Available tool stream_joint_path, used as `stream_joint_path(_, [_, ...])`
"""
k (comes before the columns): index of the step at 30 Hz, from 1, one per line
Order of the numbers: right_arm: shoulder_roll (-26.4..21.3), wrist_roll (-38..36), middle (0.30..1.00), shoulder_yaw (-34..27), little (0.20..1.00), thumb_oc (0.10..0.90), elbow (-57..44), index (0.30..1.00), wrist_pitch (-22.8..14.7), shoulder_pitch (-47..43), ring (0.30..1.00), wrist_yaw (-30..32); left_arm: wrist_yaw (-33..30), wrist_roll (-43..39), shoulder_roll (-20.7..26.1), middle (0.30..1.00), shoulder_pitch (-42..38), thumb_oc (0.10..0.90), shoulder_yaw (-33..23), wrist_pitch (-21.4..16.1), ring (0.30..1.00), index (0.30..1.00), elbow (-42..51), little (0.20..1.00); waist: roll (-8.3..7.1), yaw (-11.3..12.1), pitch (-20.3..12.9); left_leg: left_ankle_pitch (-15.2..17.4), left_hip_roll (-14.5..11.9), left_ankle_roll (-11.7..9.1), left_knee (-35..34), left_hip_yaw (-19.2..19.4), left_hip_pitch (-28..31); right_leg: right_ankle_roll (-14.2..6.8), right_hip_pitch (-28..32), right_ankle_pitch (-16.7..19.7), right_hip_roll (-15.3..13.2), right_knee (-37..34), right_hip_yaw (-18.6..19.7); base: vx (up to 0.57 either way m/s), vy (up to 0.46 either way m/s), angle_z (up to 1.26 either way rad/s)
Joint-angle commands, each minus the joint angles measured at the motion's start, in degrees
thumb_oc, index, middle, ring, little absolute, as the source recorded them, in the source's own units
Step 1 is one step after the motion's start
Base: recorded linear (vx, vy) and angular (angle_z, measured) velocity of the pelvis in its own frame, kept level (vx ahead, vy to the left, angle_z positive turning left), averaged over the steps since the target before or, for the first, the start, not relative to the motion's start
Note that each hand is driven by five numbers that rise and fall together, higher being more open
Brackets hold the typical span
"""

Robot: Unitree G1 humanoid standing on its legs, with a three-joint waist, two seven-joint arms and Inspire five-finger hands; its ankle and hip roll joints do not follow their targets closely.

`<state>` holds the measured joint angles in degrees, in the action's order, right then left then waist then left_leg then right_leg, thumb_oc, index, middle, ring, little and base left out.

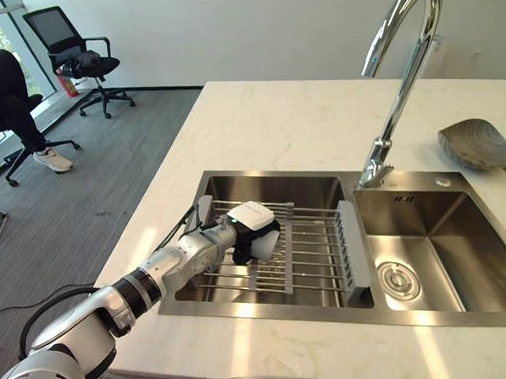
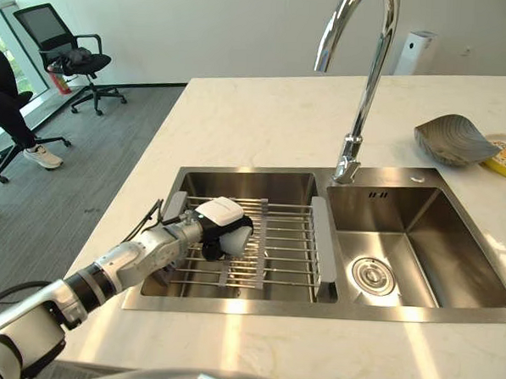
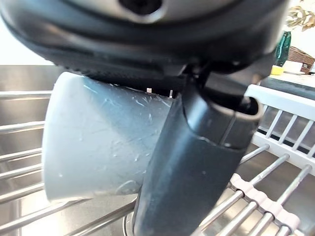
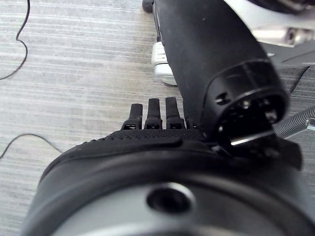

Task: Place the dishes in the dishwasher.

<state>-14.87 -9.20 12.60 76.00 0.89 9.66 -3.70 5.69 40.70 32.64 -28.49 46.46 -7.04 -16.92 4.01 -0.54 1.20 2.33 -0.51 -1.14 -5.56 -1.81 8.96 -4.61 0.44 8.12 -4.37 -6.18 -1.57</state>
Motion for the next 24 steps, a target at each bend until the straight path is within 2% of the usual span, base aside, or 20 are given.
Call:
stream_joint_path(1, [-2.2, -2.8, 0.900, 0.3, 0.900, 0.800, 0.5, 0.900, -1.3, -4.1, 0.900, 0.8, -2.8, 2.8, 1.3, 0.300, -5.9, 0.400, 2.5, -1.9, 0.300, 0.300, -1.5, 0.300, 0.55, -1.0, 2.1, -1.6, -0.5, -1.8, 0.6, 0.0, -2.6, -4.1, 2.4, -3.4, -0.9, 1.2, -0.1, 0.00, 0.000, 0.00])
stream_joint_path(4, [-2.0, -2.8, 0.900, 0.9, 0.900, 0.800, 0.6, 0.900, -1.8, -3.7, 0.900, 1.2, -5.7, 2.6, 3.4, 0.300, -7.2, 0.400, 3.3, -3.2, 0.300, 0.300, -0.5, 0.300, 0.21, -1.1, 1.7, -1.7, -1.0, -2.2, 0.6, 0.0, -2.3, -4.0, 2.7, -3.6, -0.7, 1.2, -0.3, 0.02, -0.047, 0.01])
stream_joint_path(7, [-1.0, -2.0, 0.900, 1.0, 0.900, 0.800, 1.4, 0.900, -2.2, -2.9, 0.900, 1.6, -10.4, -1.0, 10.6, 0.300, -4.8, 0.400, -1.7, -4.6, 0.300, 0.300, 8.8, 0.300, -0.32, 0.0, 1.0, -2.3, -2.4, -3.2, 0.6, -1.1, -1.9, -3.4, 3.6, -4.4, 0.1, 1.2, -1.4, 0.02, -0.106, 0.01])
stream_joint_path(10, [-0.7, -1.7, 0.900, 1.2, 0.900, 0.800, 1.5, 0.900, -2.3, -2.9, 0.900, 1.8, -10.9, -2.8, 11.7, 0.300, -3.9, 0.400, -3.2, -5.2, 0.300, 0.300, 11.0, 0.300, -0.42, 0.2, 1.0, -2.5, -2.9, -3.6, 0.6, -1.4, -1.8, -3.2, 3.7, -4.7, 0.4, 1.2, -1.7, 0.01, -0.099, 0.14])
stream_joint_path(12, [-0.2, -1.8, 0.900, 1.2, 0.900, 0.800, 1.8, 0.900, -2.4, -3.4, 0.900, 1.9, -11.5, -8.8, 14.8, 0.300, 0.2, 0.400, -9.5, -5.5, 0.300, 0.300, 18.4, 0.300, -0.57, 0.8, 1.2, -3.5, -4.3, -4.3, 0.6, -2.3, -1.6, -2.5, 4.0, -5.1, 1.4, 1.3, -2.2, 0.01, -0.147, 0.23])
stream_joint_path(13, [-0.2, -1.8, 0.900, 1.2, 0.900, 0.800, 1.8, 0.900, -2.4, -3.4, 0.900, 1.9, -11.5, -8.8, 14.8, 0.300, 0.2, 0.400, -9.5, -5.5, 0.300, 0.300, 18.4, 0.300, -0.57, 0.8, 1.2, -3.5, -4.3, -4.3, 0.6, -2.3, -1.6, -2.5, 4.0, -5.1, 1.4, 1.3, -2.2, 0.01, -0.110, 0.18])
stream_joint_path(14, [0.1, -1.7, 0.900, 1.1, 0.900, 0.800, 1.7, 0.900, -2.6, -3.5, 0.900, 2.1, -12.3, -11.1, 15.2, 0.300, 2.5, 0.400, -12.8, -5.6, 0.300, 0.300, 20.9, 0.300, -0.62, 1.3, 1.4, -3.8, -4.7, -4.6, 0.6, -2.6, -1.6, -2.3, 4.1, -5.3, 1.7, 1.3, -2.4, -0.08, -0.186, 0.10])
stream_joint_path(15, [0.1, -1.7, 0.900, 0.8, 0.900, 0.800, 0.9, 0.900, -3.1, -4.4, 0.900, 2.4, -13.4, -18.6, 14.6, 0.300, 6.6, 0.400, -20.5, -6.1, 0.300, 0.300, 28.0, 0.300, -0.67, 2.9, 3.0, -5.7, -5.7, -5.6, 2.4, -3.8, -4.4, -1.8, 3.9, -5.8, 2.1, 1.2, -3.5, -0.16, -0.214, 0.18])
stream_joint_path(16, [-0.4, -1.7, 0.900, 0.6, 0.900, 0.800, 0.4, 0.900, -3.1, -4.8, 0.900, 2.7, -13.8, -21.8, 13.6, 0.300, 7.2, 0.400, -23.0, -6.1, 0.300, 0.300, 30.2, 0.300, -0.54, 3.4, 4.0, -7.6, -5.8, -6.4, 3.5, -4.4, -6.7, -1.8, 3.7, -5.9, 1.8, 1.2, -4.7, -0.16, -0.161, 0.14])
stream_joint_path(18, [-0.4, -1.7, 0.900, 0.6, 0.900, 0.800, 0.4, 0.900, -3.1, -4.8, 0.900, 2.7, -13.8, -21.8, 13.6, 0.300, 7.2, 0.400, -23.0, -6.1, 0.300, 0.300, 30.2, 0.300, -0.54, 3.4, 4.0, -7.6, -5.8, -6.4, 3.5, -4.4, -6.7, -1.8, 3.7, -5.9, 1.8, 1.2, -4.7, -0.10, -0.020, 0.34])
stream_joint_path(20, [-2.3, -0.7, 0.900, 0.2, 0.900, 0.800, -0.4, 0.900, -3.0, -5.3, 0.900, 3.2, -14.7, -30.5, 9.8, 0.300, 7.1, 0.400, -27.9, -6.4, 0.300, 0.300, 34.6, 0.300, 0.06, 3.8, 5.0, -11.4, -6.0, -7.4, 2.7, -4.3, -12.0, -2.3, 3.2, -7.2, 0.2, 1.2, -9.6, -0.21, -0.042, 1.21])
stream_joint_path(21, [-3.2, 0.0, 0.900, -0.3, 0.900, 0.800, -0.7, 0.900, -2.7, -5.4, 0.900, 3.3, -14.0, -38.3, 5.7, 0.300, 6.3, 0.400, -29.9, -7.1, 0.300, 0.300, 35.9, 0.300, 0.62, 3.8, 5.3, -13.6, -6.9, -8.0, 1.5, 0.8, -14.1, -2.5, 3.0, -7.1, -1.0, 1.2, -12.8, -0.23, -0.046, 1.36])
stream_joint_path(22, [-3.7, 0.0, 0.900, -0.7, 0.900, 0.800, -0.8, 0.900, -2.6, -5.5, 0.900, 3.3, -13.0, -43.7, 2.8, 0.300, 6.3, 0.400, -31.1, -7.6, 0.300, 0.300, 36.8, 0.300, 0.87, 3.3, 5.2, -13.0, -7.6, -8.2, 1.6, 4.0, -13.7, -2.7, 2.6, -7.1, -1.8, 1.2, -14.6, -0.22, -0.015, 1.95])
stream_joint_path(23, [-3.8, 0.0, 0.900, -0.7, 0.900, 0.800, -0.8, 0.900, -2.6, -5.5, 0.900, 3.3, -12.8, -43.9, 2.7, 0.300, 6.4, 0.400, -31.4, -7.5, 0.300, 0.300, 37.0, 0.300, 1.04, 3.2, 5.2, -13.3, -7.6, -8.1, 1.6, 3.9, -13.9, -2.7, 2.4, -6.8, -1.8, 1.2, -14.7, -0.18, -0.010, 2.27])
stream_joint_path(24, [-4.0, -0.3, 0.900, -1.1, 0.900, 0.800, -1.0, 0.900, -2.3, -5.6, 0.900, 3.2, -11.9, -49.4, 0.4, 0.300, 7.3, 0.400, -32.9, -7.9, 0.300, 0.300, 37.7, 0.300, 1.15, 2.8, 5.2, -12.4, -7.9, -7.9, 2.6, 5.7, -13.0, -2.6, 1.9, -6.4, -2.3, 1.2, -15.6, -0.10, 0.002, 1.81])
